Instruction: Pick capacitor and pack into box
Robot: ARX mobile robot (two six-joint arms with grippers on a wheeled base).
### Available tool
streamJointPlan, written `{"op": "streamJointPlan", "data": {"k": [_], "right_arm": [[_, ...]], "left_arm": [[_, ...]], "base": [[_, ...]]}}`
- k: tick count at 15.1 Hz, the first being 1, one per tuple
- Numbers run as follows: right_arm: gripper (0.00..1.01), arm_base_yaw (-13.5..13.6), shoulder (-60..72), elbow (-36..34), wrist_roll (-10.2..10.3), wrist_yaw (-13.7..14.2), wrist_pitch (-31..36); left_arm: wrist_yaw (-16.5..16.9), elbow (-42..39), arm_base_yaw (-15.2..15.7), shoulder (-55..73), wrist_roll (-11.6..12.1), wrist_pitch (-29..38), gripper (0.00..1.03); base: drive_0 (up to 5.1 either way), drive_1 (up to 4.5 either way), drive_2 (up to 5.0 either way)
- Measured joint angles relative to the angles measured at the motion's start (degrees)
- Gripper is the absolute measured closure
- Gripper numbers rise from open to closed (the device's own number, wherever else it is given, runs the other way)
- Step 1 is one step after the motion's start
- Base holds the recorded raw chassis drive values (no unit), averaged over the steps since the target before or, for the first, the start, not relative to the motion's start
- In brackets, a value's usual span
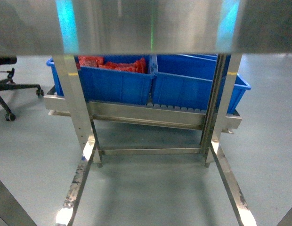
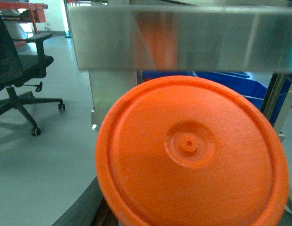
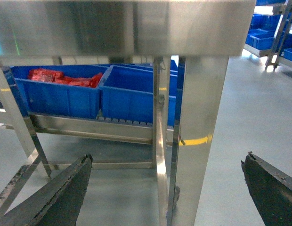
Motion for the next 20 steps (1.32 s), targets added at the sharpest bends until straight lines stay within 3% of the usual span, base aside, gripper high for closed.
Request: {"op": "streamJointPlan", "data": {"k": [18,20], "right_arm": [[0.03,0.0,0.0,0.0,0.0,0.02,-0.04],[0.03,0.0,0.0,0.0,0.0,0.04,0.13]], "left_arm": [[0.02,0.0,0.0,0.0,0.02,0.0,0.59],[0.0,0.0,0.0,0.0,0.02,0.0,0.59]], "base": [[0.0,0.0,0.0],[-4.8,2.62,2.6]]}}
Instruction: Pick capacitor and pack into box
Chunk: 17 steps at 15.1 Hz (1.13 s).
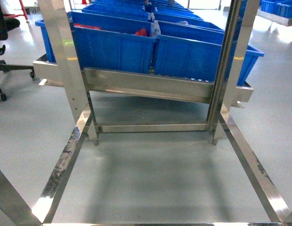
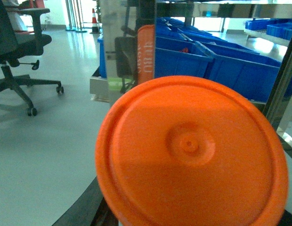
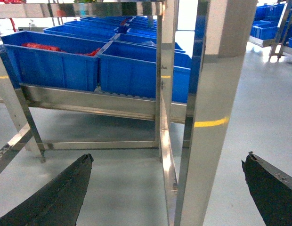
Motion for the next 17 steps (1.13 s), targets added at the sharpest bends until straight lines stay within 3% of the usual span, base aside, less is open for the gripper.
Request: {"op": "streamJointPlan", "data": {"k": [17], "right_arm": [[0.03,0.0,0.0,0.0,0.0,-0.04,0.17]], "left_arm": [[-0.09,0.0,0.0,0.0,0.0,0.07,0.59]], "base": [[-4.9,2.51,2.5]]}}
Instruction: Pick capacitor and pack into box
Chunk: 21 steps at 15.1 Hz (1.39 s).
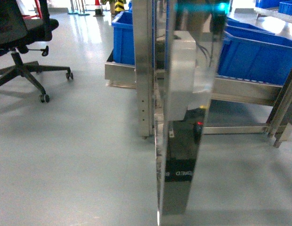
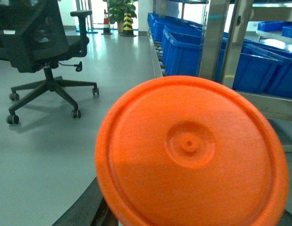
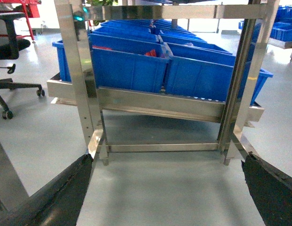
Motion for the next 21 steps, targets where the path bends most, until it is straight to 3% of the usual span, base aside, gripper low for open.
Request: {"op": "streamJointPlan", "data": {"k": [21], "right_arm": [[0.03,0.0,0.0,0.0,0.0,0.0,-0.31]], "left_arm": [[0.09,0.0,0.0,0.0,0.0,-0.02,0.59]], "base": [[-5.0,2.46,2.5]]}}
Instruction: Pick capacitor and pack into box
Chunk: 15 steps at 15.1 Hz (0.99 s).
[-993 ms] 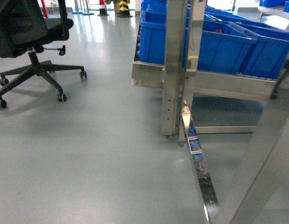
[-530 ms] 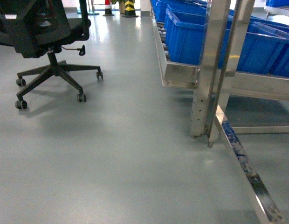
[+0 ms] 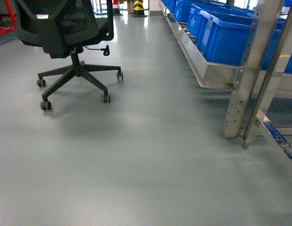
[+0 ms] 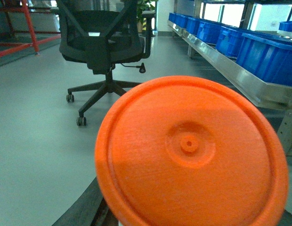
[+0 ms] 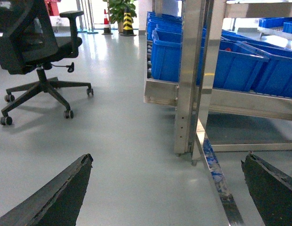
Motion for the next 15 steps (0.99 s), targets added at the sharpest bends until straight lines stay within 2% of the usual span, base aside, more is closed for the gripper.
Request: {"op": "streamJointPlan", "data": {"k": [15], "right_arm": [[0.03,0.0,0.0,0.0,0.0,0.02,-0.11]], "left_arm": [[0.02,0.0,0.0,0.0,0.0,-0.07,0.59]], "base": [[-5.0,2.44,2.4]]}}
